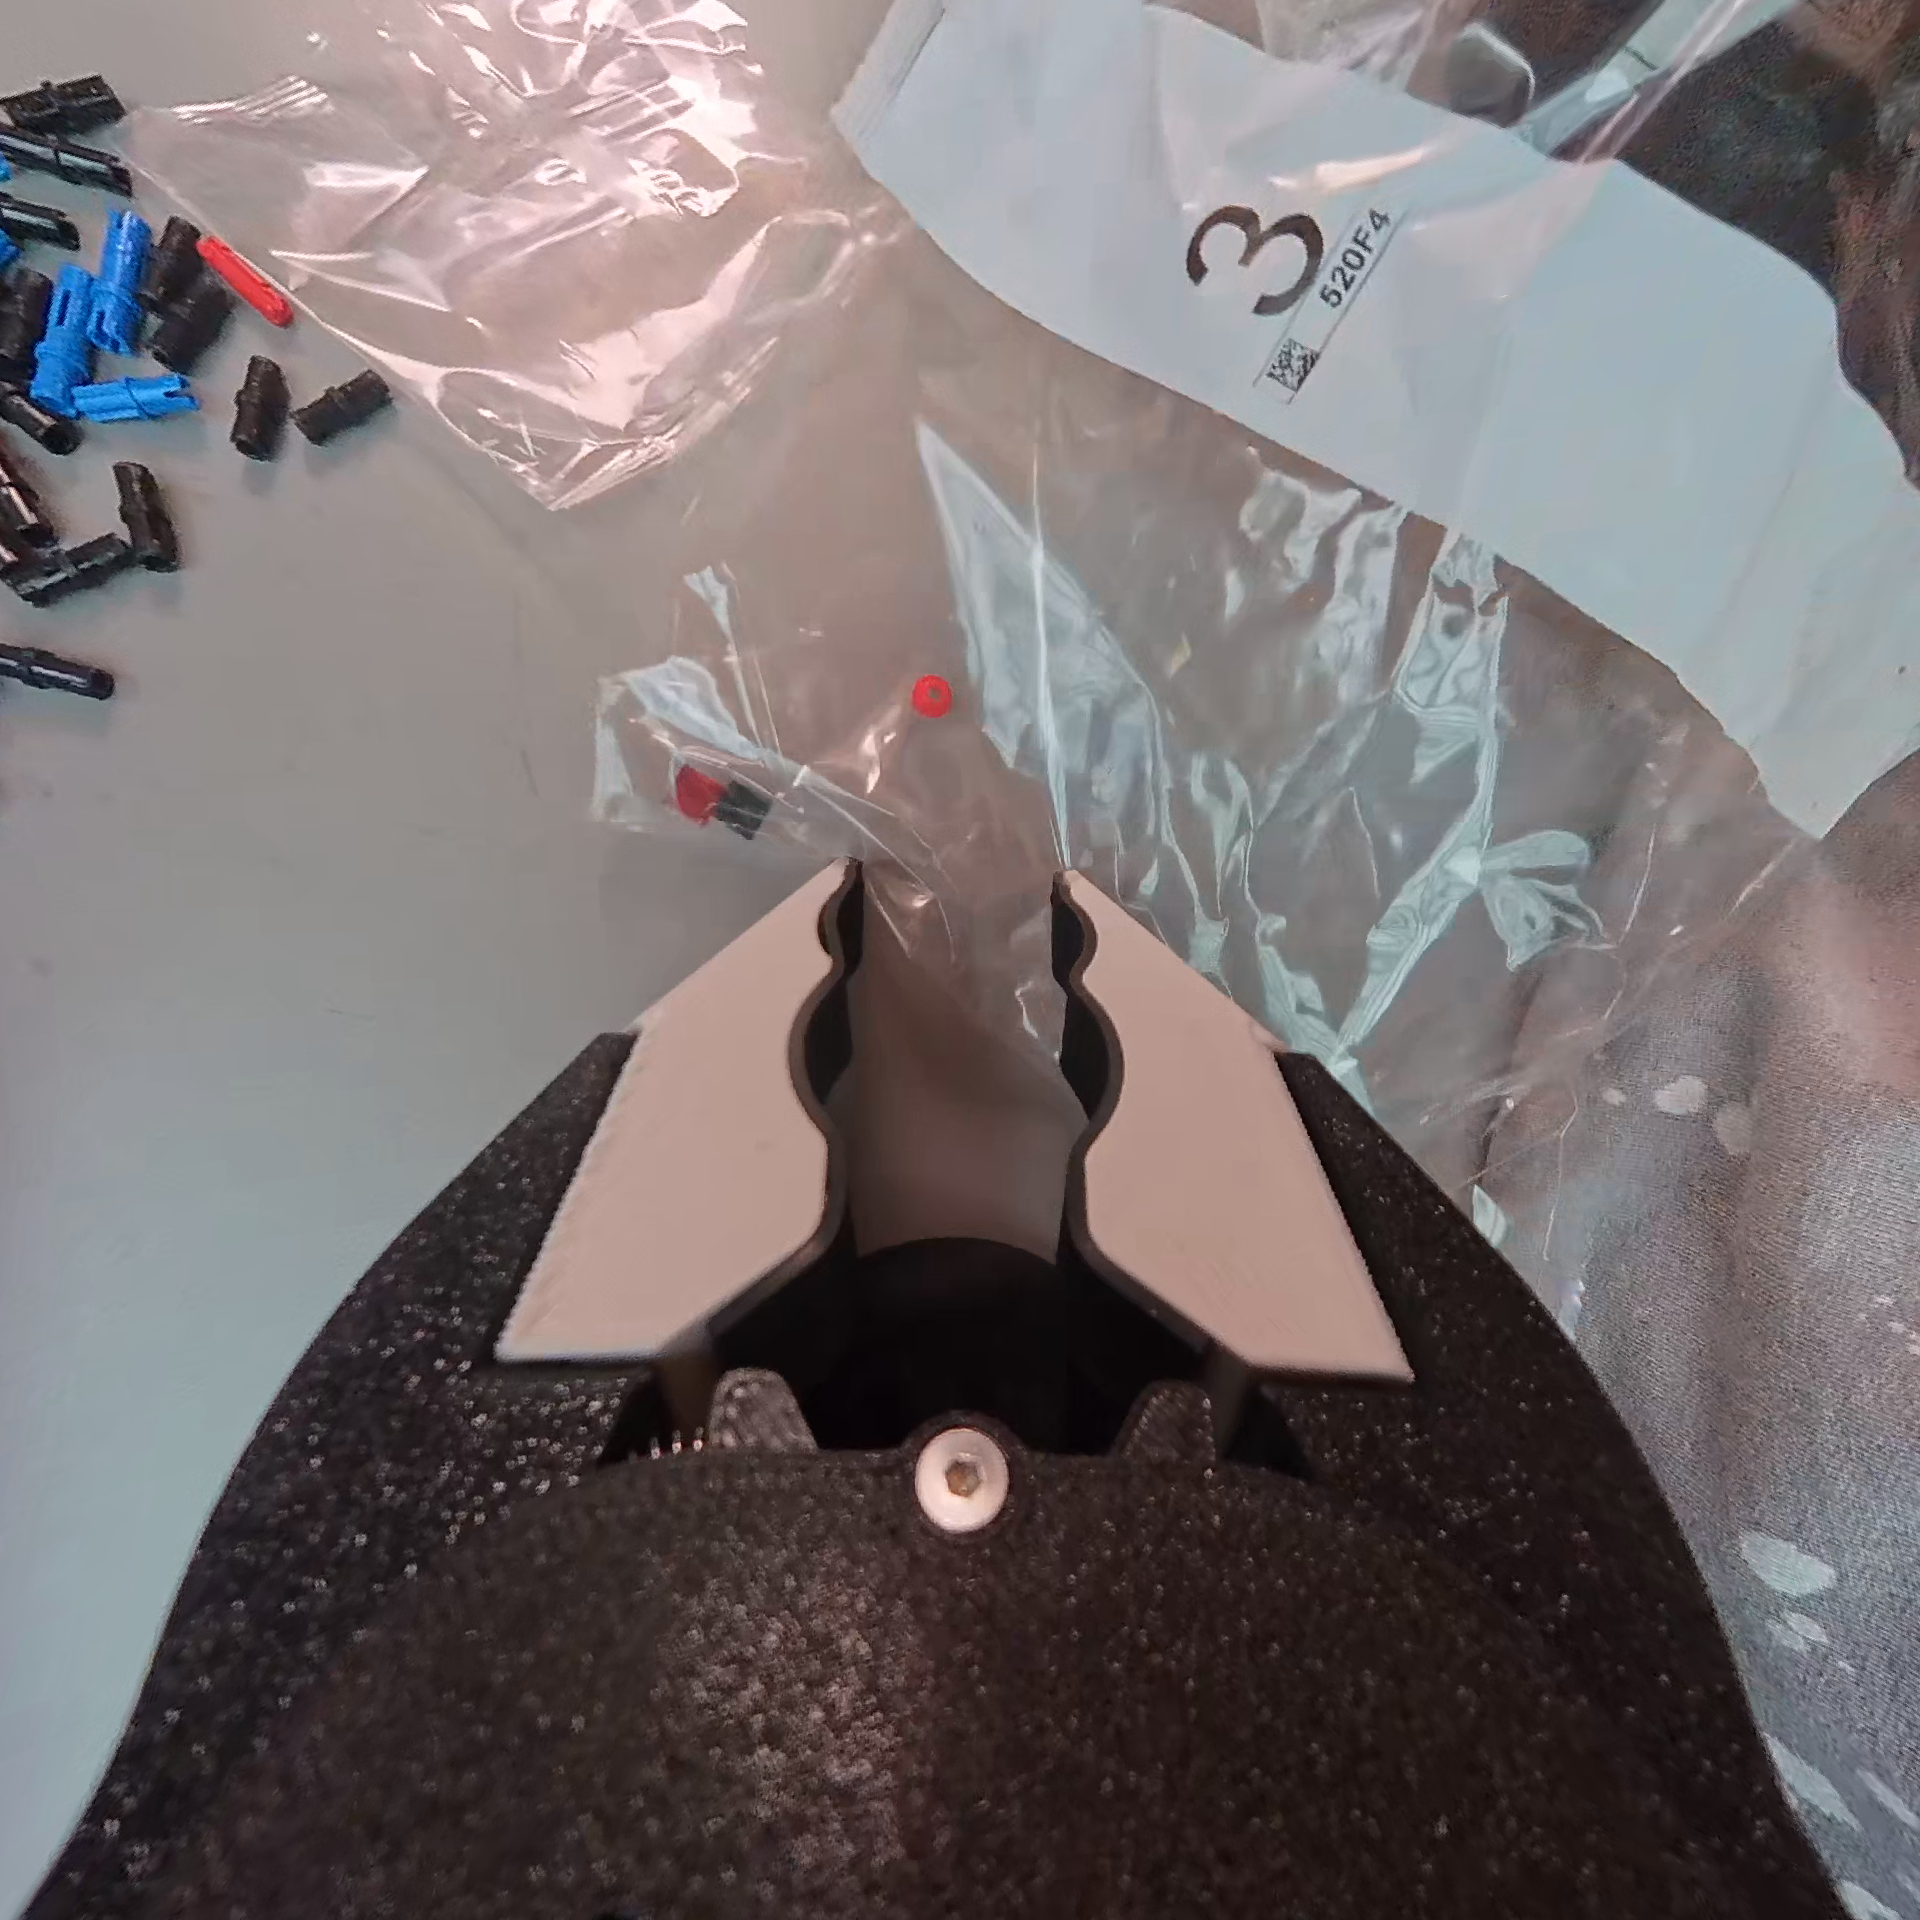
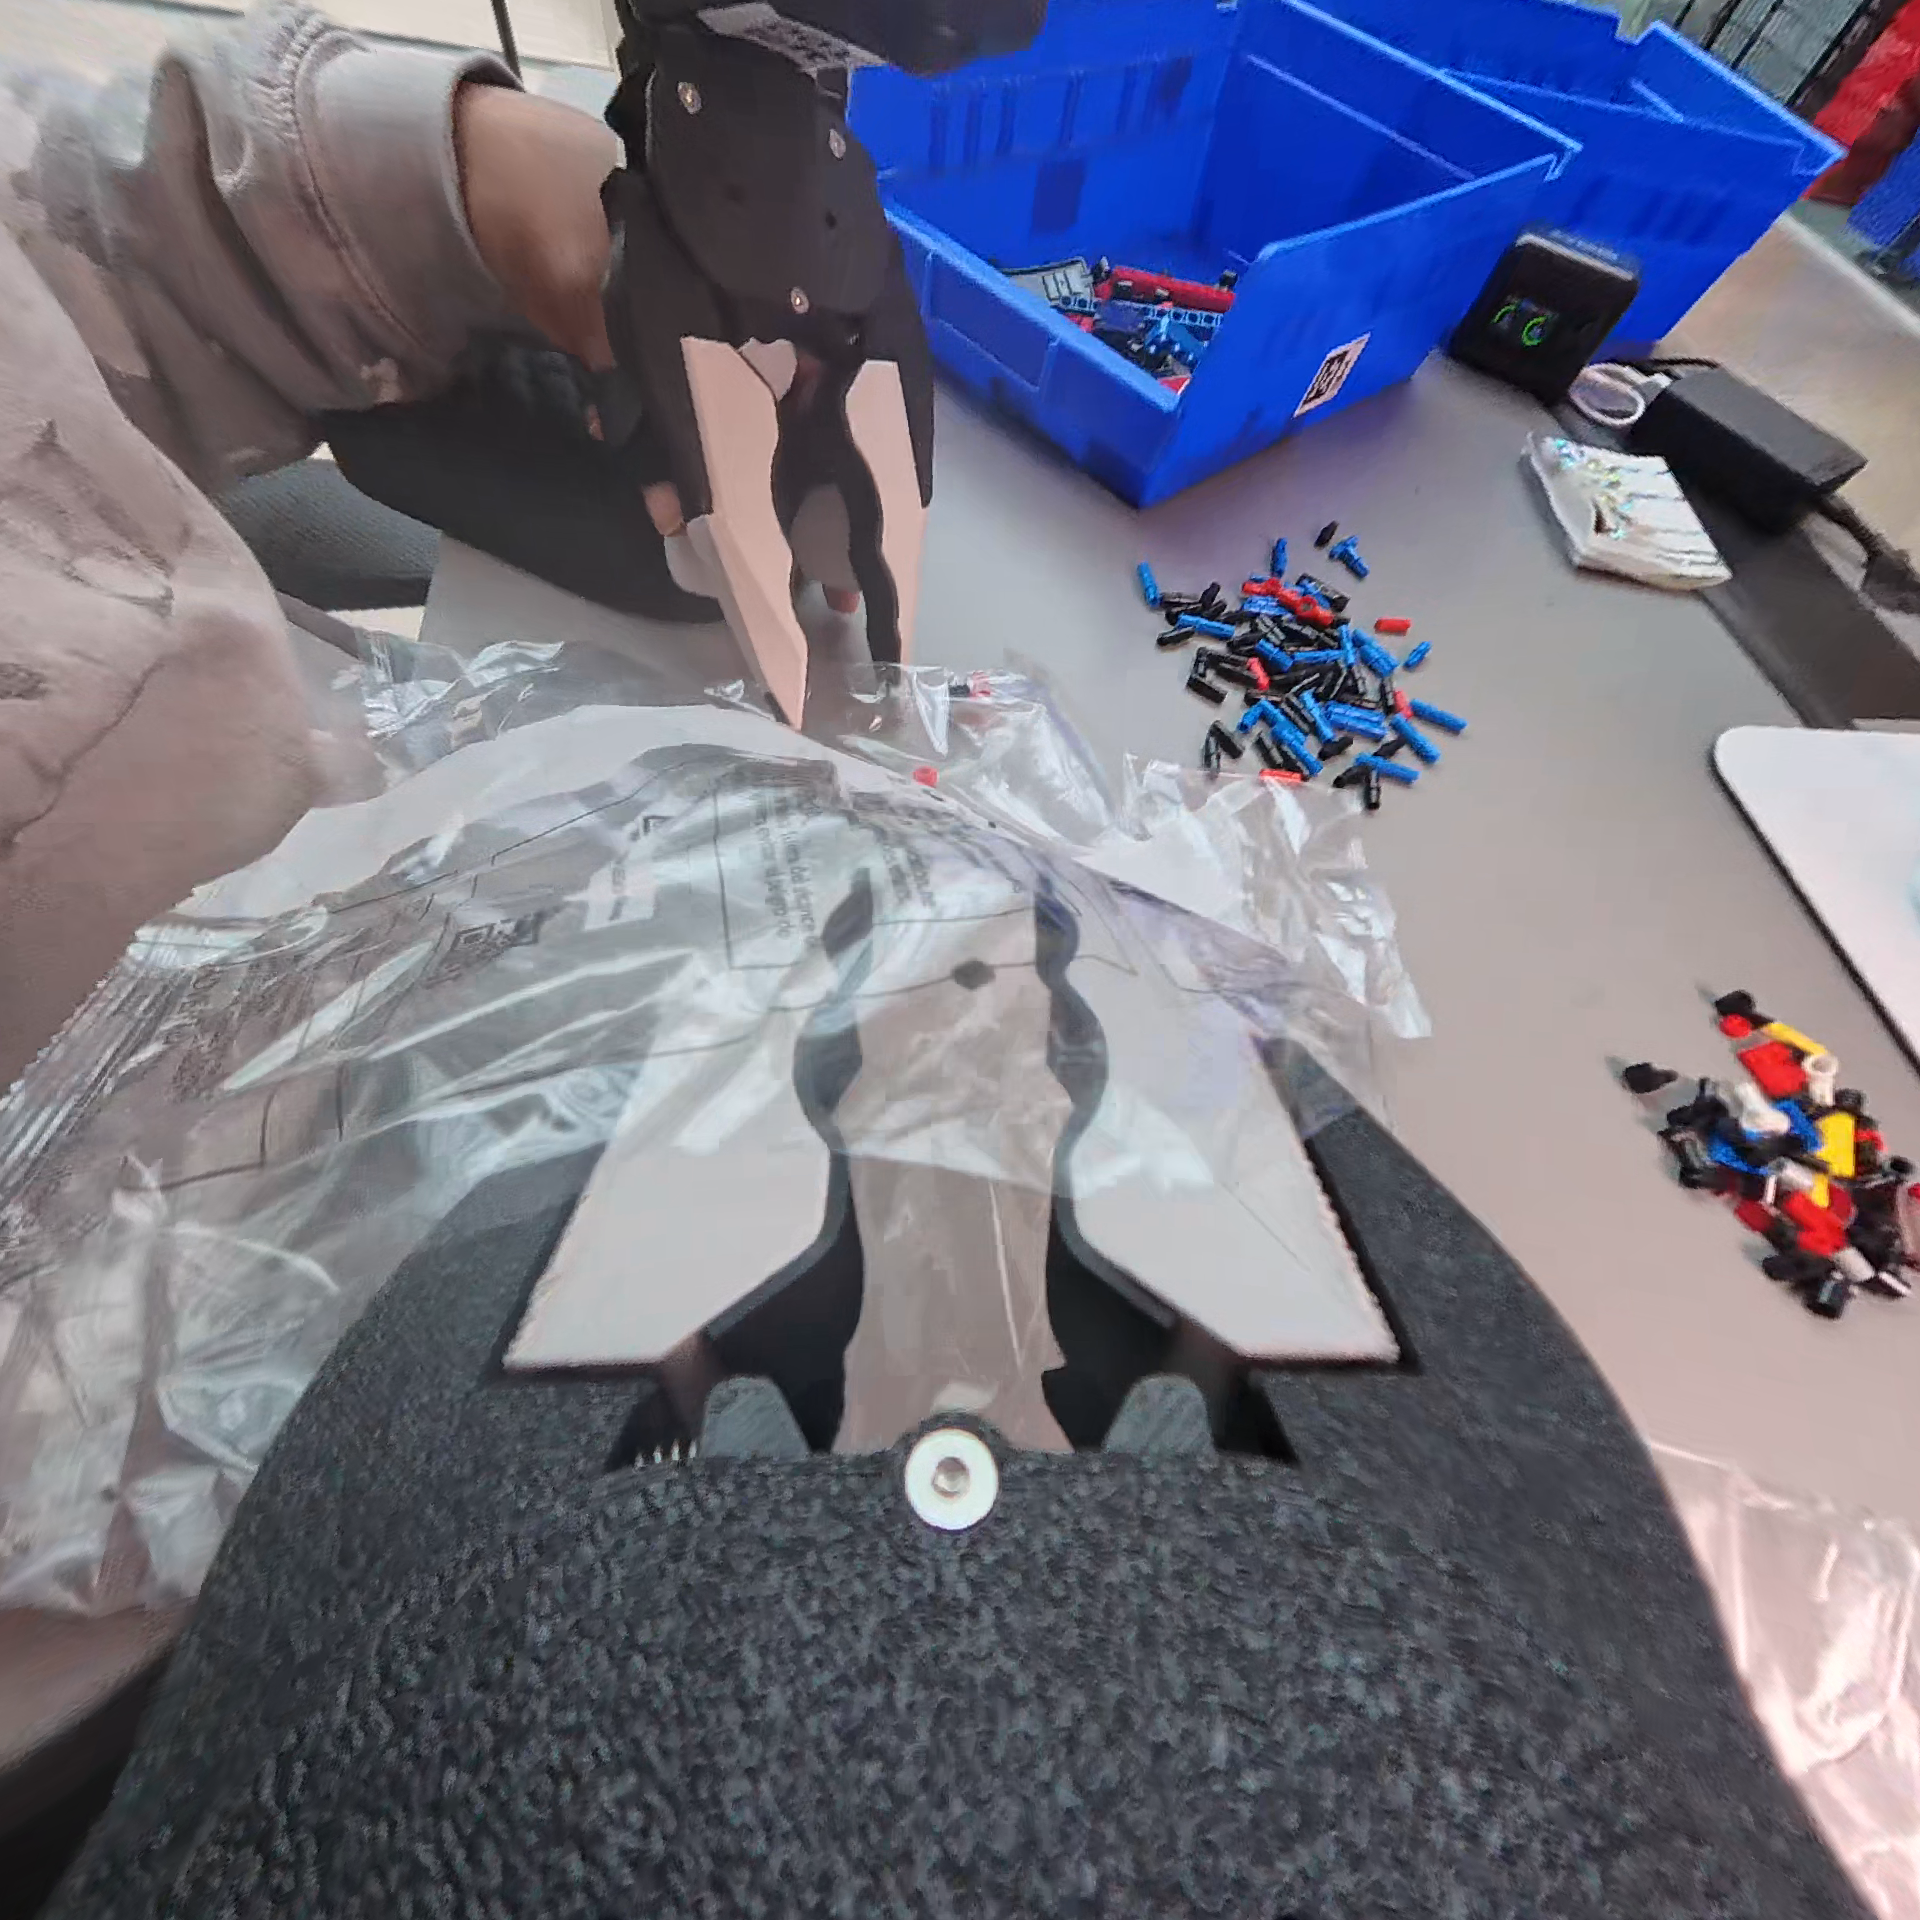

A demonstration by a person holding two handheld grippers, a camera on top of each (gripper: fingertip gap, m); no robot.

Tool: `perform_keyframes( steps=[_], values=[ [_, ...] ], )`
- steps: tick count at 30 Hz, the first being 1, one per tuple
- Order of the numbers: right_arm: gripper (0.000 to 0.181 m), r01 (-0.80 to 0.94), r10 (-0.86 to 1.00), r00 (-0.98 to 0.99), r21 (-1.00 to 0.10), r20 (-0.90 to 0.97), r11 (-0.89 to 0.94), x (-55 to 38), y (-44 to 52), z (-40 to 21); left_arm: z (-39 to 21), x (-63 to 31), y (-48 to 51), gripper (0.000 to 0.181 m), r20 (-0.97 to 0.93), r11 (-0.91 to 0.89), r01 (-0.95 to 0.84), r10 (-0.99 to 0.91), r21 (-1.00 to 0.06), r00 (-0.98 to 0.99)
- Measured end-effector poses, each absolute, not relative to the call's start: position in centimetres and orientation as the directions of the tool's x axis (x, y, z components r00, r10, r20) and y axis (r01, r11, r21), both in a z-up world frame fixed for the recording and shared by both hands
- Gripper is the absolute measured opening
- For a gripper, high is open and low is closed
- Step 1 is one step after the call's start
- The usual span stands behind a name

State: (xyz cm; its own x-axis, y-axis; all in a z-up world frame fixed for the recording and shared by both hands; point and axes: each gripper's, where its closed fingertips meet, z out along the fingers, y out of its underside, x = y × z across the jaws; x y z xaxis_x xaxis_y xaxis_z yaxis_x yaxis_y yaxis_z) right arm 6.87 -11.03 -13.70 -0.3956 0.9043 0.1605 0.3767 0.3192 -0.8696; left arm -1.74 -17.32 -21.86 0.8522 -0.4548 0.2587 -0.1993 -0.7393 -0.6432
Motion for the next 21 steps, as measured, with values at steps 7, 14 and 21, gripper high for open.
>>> perform_keyframes(
  steps=[7, 14, 21],
  values=[
    [0.041, 0.391, 0.892, -0.404, -0.844, 0.201, 0.367, 7.2, -10.3, -13.0, -21.9, -1.7, -17.3, 0.034, 0.258, -0.737, -0.2, -0.456, -0.645, 0.852],
    [0.033, 0.471, 0.918, -0.364, -0.819, 0.158, 0.328, 12.5, -7.0, -12.9, -21.9, -1.7, -17.3, 0.034, 0.25, -0.736, -0.204, -0.456, -0.646, 0.854],
    [0.011, 0.538, 0.97, -0.005, -0.817, 0.243, 0.208, 15.3, 3.8, -13.4, -21.9, -1.7, -17.3, 0.034, 0.255, -0.738, -0.201, -0.455, -0.644, 0.854]
  ],
)
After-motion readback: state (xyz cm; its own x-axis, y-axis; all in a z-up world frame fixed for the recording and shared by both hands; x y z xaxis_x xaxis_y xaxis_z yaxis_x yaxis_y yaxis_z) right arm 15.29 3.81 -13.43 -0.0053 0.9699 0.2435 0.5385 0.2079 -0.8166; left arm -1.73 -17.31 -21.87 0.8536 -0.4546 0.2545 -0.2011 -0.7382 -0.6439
